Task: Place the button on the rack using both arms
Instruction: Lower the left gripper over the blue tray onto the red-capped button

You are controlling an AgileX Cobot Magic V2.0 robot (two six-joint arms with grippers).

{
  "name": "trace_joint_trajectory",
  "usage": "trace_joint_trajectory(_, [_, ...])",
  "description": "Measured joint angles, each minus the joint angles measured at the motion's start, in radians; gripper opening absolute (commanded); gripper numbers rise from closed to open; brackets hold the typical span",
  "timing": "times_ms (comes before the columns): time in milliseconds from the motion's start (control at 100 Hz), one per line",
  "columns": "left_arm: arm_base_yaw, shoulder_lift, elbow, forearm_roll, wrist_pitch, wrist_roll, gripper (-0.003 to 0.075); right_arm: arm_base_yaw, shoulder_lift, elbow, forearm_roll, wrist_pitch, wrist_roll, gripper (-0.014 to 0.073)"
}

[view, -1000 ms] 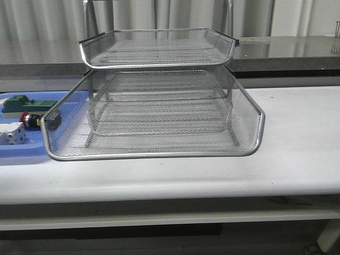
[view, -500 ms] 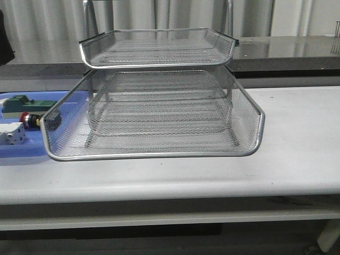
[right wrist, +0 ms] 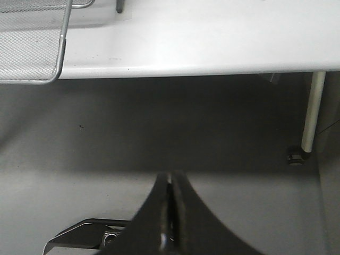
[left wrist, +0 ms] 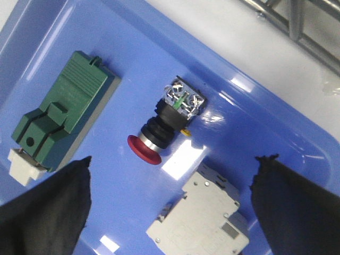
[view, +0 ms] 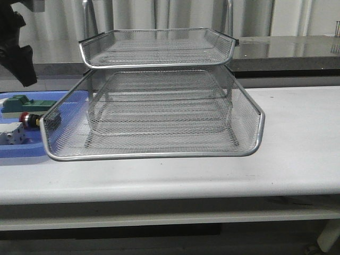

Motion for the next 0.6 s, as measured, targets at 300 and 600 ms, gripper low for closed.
trace_joint_trajectory(300, [-0.032,0.137,-0.104,0.038,0.000,0.006,0.0580,0.000,0.000,0.000,0.000,0.000,0.000,-0.0067])
trace_joint_trajectory(600, [-0.032,0.215,-0.125,0.049,-0.020,0.025,0.0580,0.000,0.000,0.000,0.000,0.000,0.000,-0.0067])
